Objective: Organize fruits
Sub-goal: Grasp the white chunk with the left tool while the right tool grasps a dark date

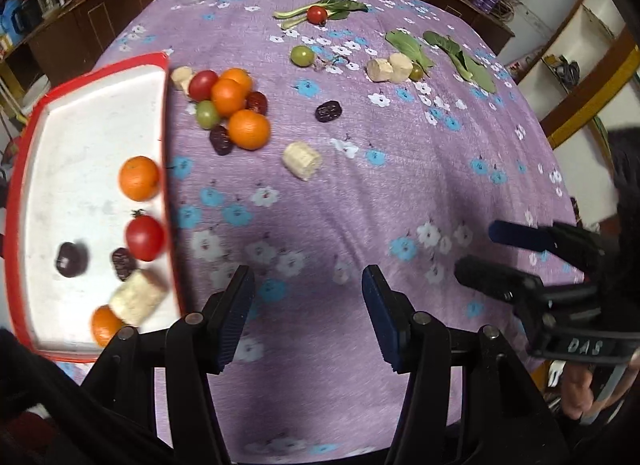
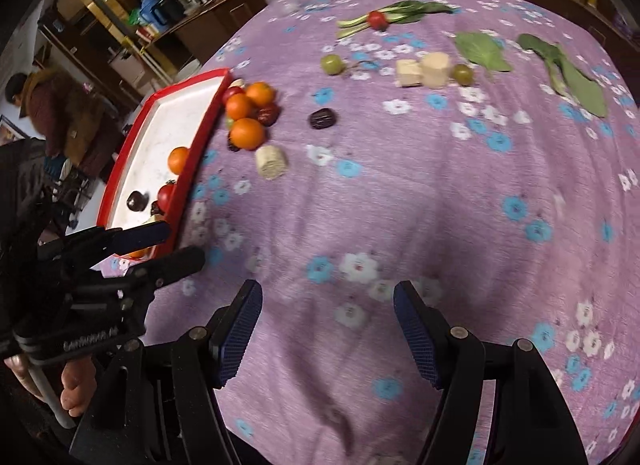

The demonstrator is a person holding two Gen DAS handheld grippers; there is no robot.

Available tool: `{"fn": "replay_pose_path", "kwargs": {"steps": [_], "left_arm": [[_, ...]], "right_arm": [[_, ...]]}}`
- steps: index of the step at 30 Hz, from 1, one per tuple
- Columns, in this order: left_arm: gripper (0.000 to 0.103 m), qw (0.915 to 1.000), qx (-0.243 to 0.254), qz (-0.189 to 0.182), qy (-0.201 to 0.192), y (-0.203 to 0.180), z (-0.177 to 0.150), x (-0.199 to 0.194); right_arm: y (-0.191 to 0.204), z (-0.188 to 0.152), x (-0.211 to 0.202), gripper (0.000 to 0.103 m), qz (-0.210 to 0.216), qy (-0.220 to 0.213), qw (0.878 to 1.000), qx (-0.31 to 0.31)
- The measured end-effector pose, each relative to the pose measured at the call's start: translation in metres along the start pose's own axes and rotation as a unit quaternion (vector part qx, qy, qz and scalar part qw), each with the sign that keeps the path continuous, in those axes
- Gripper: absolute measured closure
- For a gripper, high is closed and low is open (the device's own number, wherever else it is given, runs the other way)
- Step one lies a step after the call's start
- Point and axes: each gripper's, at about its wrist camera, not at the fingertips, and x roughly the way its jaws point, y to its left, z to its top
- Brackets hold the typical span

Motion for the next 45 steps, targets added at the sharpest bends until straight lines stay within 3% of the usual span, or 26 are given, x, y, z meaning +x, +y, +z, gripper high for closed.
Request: {"fn": "replay_pose_path", "kwargs": {"steps": [18, 23, 27, 33, 35, 38, 40, 43, 45], "left_arm": [[0.049, 0.9997, -0.007, 0.007, 0.023, -0.004, 0.031, 0.033], [0.049, 0.9992, -0.04, -0.005, 0.001, 0.004, 0.047, 0.036], [0.05, 0.9982, -0.056, 0.009, -0.022, 0.006, 0.06, 0.044], [0.056, 0.998, -0.061, 0.013, -0.004, 0.009, 0.076, 0.065], [0.064, 0.998, -0.059, 0.022, 0.002, 0.01, 0.08, 0.071], [0.069, 0.9979, -0.063, 0.003, 0.01, 0.015, 0.08, 0.078], [0.075, 0.9978, -0.065, -0.009, 0.004, 0.016, 0.078, 0.077], [0.075, 0.9986, -0.05, 0.009, -0.011, 0.015, 0.074, 0.073], [0.075, 0.9987, -0.049, -0.002, -0.014, 0.018, 0.069, 0.071]], "right_arm": [[-0.04, 0.013, 0.007, 0.033, 0.011, -0.008, 0.999, 0.032], [-0.045, 0.02, 0.012, 0.033, 0.018, -0.014, 0.999, 0.043], [-0.048, 0.026, 0.017, 0.033, 0.011, -0.023, 0.998, 0.054], [-0.046, 0.043, 0.03, 0.033, 0.007, -0.005, 0.999, 0.046], [-0.043, 0.051, 0.033, 0.033, 0.003, -0.004, 0.999, 0.039], [-0.038, 0.065, 0.037, 0.033, 0.004, -0.005, 0.999, 0.031], [-0.034, 0.073, 0.041, 0.034, 0.004, -0.009, 1.0, 0.025], [-0.027, 0.085, 0.048, 0.034, 0.004, -0.012, 1.0, 0.018], [-0.022, 0.093, 0.054, 0.036, 0.007, -0.012, 1.0, 0.012]]}}
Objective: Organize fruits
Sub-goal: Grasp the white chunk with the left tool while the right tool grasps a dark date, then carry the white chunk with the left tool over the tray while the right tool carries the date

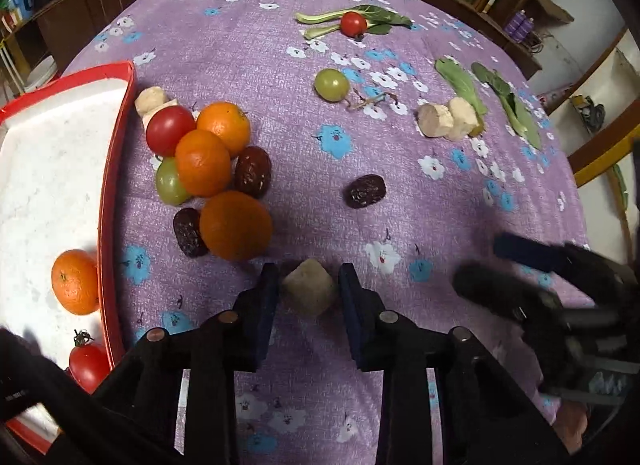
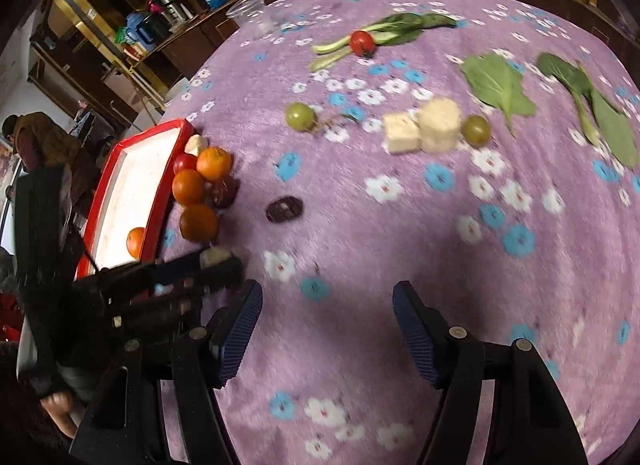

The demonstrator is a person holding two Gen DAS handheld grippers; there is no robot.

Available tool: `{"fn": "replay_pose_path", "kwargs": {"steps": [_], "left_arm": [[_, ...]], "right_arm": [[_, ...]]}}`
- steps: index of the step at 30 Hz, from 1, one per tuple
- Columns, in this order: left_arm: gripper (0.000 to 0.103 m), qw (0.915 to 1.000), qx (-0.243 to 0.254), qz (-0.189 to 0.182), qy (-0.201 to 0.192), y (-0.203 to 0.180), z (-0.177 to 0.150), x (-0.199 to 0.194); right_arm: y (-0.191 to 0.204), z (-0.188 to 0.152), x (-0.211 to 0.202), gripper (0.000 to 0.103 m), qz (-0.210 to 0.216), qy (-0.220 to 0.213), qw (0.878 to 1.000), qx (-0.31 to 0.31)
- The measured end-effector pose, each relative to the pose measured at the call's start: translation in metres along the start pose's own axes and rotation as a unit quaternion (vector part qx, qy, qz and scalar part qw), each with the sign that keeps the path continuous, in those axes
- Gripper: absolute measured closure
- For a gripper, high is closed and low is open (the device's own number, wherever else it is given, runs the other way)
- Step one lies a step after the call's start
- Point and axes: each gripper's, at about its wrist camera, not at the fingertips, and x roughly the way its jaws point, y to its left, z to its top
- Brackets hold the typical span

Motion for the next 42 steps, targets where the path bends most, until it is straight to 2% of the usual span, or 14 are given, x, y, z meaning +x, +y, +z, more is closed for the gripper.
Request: {"fn": "replay_pose_path", "kwargs": {"steps": [3, 9, 15, 26, 29, 31, 37, 42], "left_arm": [[0.075, 0.9999, -0.004, -0.014, 0.002, 0.007, -0.007, -0.006], [0.075, 0.9989, -0.008, -0.045, 0.007, 0.014, -0.018, -0.02], [0.075, 0.9982, -0.015, -0.058, -0.001, 0.023, -0.023, -0.031], [0.075, 0.9981, -0.02, -0.059, -0.005, 0.031, -0.028, -0.034], [0.075, 0.9981, -0.02, -0.059, -0.004, 0.032, -0.03, -0.033], [0.075, 0.9982, -0.018, -0.058, -0.002, 0.032, -0.03, -0.034], [0.075, 0.9985, -0.015, -0.053, -0.001, 0.03, -0.031, -0.041], [0.075, 0.9989, -0.003, -0.047, -0.001, 0.029, -0.033, -0.049]], "right_arm": [[0.005, 0.012, 0.013, 0.042, 0.003, 0.013, 1.0, -0.002], [0.019, 0.04, 0.036, 0.044, 0.01, 0.04, 0.999, -0.017], [0.03, 0.057, 0.053, 0.051, -0.001, 0.054, 0.998, -0.022], [0.039, 0.057, 0.066, 0.063, -0.037, 0.044, 0.998, -0.019], [0.043, 0.055, 0.067, 0.067, -0.048, 0.041, 0.998, -0.022], [0.046, 0.054, 0.067, 0.075, -0.048, 0.05, 0.997, -0.027], [0.051, 0.051, 0.066, 0.075, -0.066, 0.073, 0.994, -0.045], [0.052, 0.041, 0.048, 0.075, -0.051, 0.073, 0.995, -0.043]]}}
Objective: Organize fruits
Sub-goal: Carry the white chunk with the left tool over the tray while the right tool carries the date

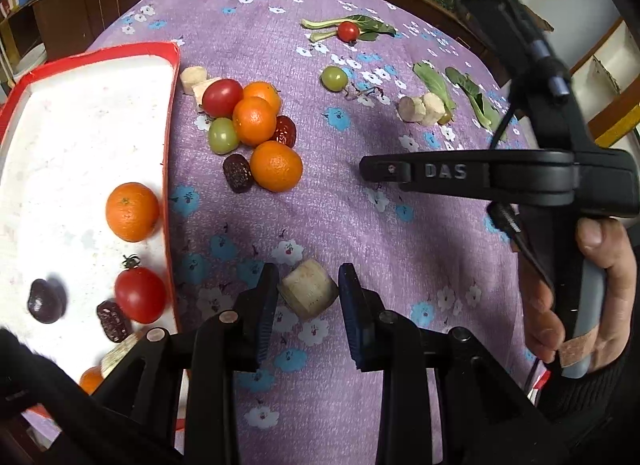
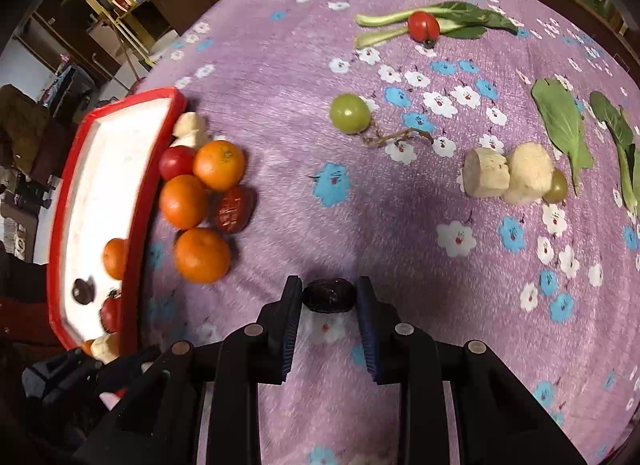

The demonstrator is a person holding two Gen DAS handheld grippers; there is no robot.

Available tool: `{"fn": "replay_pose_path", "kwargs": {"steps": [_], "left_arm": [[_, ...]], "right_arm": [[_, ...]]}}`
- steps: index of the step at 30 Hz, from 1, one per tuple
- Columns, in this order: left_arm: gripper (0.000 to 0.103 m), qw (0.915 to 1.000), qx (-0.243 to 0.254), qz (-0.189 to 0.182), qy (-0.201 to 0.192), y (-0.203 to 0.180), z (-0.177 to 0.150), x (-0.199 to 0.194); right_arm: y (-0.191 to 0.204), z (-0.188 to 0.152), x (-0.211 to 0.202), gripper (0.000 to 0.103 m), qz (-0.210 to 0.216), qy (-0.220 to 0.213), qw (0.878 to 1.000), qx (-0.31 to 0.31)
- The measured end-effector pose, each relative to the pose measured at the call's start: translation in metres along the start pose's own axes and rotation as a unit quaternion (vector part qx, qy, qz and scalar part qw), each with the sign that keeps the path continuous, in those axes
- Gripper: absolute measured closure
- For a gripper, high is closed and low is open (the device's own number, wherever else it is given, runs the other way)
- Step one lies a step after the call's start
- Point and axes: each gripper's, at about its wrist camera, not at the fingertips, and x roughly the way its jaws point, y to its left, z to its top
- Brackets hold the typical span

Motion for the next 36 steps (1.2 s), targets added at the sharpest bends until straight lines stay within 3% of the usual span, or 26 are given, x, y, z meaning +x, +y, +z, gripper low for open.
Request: {"fn": "replay_pose_path", "kwargs": {"steps": [7, 16, 22, 36], "left_arm": [[0.075, 0.9996, -0.007, 0.02, -0.02, 0.012, -0.007, -0.031], [0.075, 0.9985, -0.026, 0.031, -0.038, 0.047, -0.006, -0.077], [0.075, 0.9959, -0.047, 0.064, -0.043, 0.079, 0.002, -0.099], [0.075, 0.9886, -0.093, 0.101, -0.061, 0.131, 0.009, -0.116]], "right_arm": [[0.022, -0.017, -0.038, 0.075, 0.011, -0.029, 0.999, -0.019], [0.083, -0.026, -0.061, 0.075, 0.043, -0.043, 0.996, -0.069], [0.119, -0.022, -0.075, 0.075, 0.053, -0.057, 0.992, -0.097], [0.162, -0.004, -0.066, 0.076, 0.074, -0.058, 0.988, -0.12]]}}
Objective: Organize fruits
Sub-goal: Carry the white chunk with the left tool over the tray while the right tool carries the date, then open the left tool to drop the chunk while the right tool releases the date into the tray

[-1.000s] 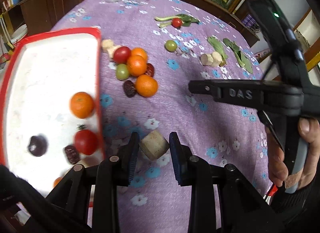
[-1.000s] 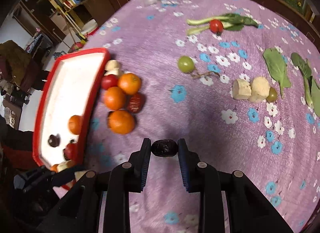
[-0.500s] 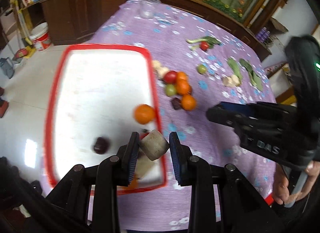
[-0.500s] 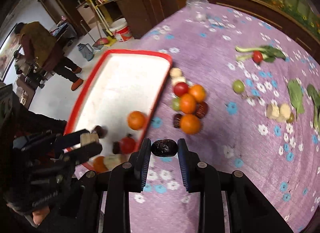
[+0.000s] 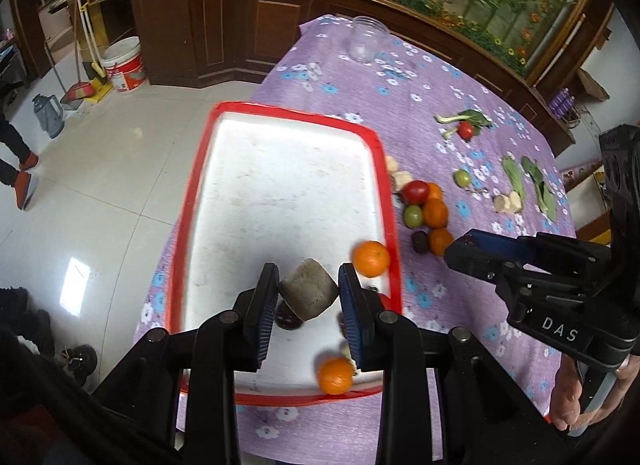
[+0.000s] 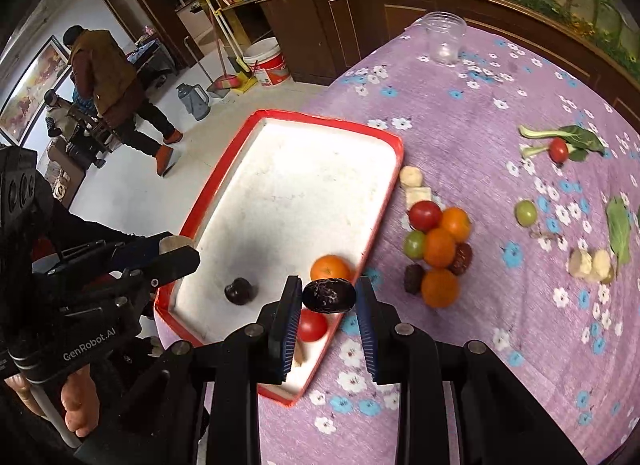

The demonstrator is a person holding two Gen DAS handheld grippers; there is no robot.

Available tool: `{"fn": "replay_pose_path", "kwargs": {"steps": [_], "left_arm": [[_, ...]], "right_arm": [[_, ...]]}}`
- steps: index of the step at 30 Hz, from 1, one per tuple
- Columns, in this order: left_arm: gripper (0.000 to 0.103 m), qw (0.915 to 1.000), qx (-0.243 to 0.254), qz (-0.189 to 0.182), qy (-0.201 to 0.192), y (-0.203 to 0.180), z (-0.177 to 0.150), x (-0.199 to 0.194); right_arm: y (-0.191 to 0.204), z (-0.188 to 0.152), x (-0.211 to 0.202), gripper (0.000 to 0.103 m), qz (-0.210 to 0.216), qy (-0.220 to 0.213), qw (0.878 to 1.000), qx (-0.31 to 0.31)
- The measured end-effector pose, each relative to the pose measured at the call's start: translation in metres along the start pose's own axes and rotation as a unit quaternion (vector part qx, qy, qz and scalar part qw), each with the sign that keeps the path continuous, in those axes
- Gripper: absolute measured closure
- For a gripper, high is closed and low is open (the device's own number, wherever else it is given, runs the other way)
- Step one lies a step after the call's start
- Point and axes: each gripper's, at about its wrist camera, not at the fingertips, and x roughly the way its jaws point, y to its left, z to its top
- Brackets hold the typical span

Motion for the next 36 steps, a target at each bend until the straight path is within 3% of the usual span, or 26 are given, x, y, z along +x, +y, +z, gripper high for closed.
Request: {"fn": "replay_pose_path", "kwargs": {"steps": [20, 36], "left_arm": [[0.075, 0.9984, -0.014, 0.022, 0.05, 0.035, 0.018, 0.079], [0.075, 0.9975, -0.007, 0.019, 0.068, 0.035, 0.016, 0.099]], "right_arm": [[-0.01, 0.043, 0.106, 0.076, -0.011, 0.046, 0.999, 0.017], [-0.005, 0.049, 0.136, 0.075, -0.02, 0.059, 0.998, 0.013]]}}
